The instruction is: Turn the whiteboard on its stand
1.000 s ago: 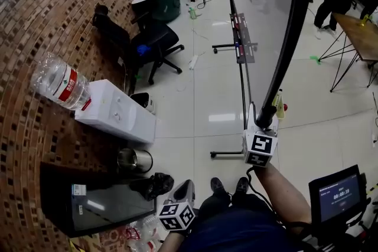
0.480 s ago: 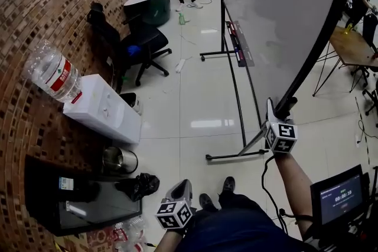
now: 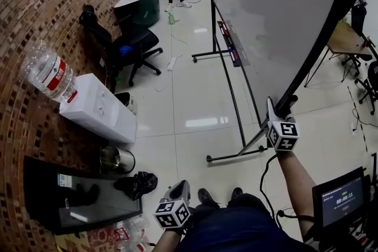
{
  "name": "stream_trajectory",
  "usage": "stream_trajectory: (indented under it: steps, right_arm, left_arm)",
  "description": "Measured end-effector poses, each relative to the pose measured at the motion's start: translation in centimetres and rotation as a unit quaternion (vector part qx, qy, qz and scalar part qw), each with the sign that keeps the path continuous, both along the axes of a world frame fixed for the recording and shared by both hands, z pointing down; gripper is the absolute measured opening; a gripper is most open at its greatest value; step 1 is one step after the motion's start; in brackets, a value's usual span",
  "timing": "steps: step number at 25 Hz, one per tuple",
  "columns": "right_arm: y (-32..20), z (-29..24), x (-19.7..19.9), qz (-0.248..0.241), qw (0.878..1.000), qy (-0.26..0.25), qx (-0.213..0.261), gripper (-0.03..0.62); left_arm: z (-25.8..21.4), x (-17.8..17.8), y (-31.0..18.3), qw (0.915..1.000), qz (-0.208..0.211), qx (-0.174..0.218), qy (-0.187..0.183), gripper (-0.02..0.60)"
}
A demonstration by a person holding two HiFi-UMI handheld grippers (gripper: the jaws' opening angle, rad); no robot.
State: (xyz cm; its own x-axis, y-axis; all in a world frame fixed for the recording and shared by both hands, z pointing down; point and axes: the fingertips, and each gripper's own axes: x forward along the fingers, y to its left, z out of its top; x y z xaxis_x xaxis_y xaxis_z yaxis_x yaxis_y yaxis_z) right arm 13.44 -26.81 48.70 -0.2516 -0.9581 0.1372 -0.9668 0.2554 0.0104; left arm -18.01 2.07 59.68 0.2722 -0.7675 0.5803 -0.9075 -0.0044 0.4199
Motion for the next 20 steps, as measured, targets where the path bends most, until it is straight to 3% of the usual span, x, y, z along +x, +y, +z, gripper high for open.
stream_trajectory:
  steps: [4, 11, 15, 20]
  right_arm:
    - [1.6, 0.1, 0.1, -0.002, 1.0, -0.001, 0.003, 0.097]
    - [4.9, 0.1, 0.5, 0.0, 1.0, 0.001, 0.004, 0.097]
    - [6.7, -0.4, 0.7, 0.002, 1.0, 0.002, 0.006, 0.096]
    - [9.0, 0.0, 1.0, 0.001, 1.0, 0.004, 0.006, 0.095]
  left_arm:
    - [-1.2, 1.3, -0.2, 0.9997, -0.01, 0.013, -0.019, 0.006]
    - [-1.5, 8.4, 1.9, 0.9997, 0.004, 0.008, -0.021, 0.006]
    - [-1.1, 8.7, 3.4, 0.9996, -0.007, -0.01, -0.027, 0.006]
    - [-1.6, 9.1, 3.3, 0.9996, 0.004, 0.004, -0.026, 0.006]
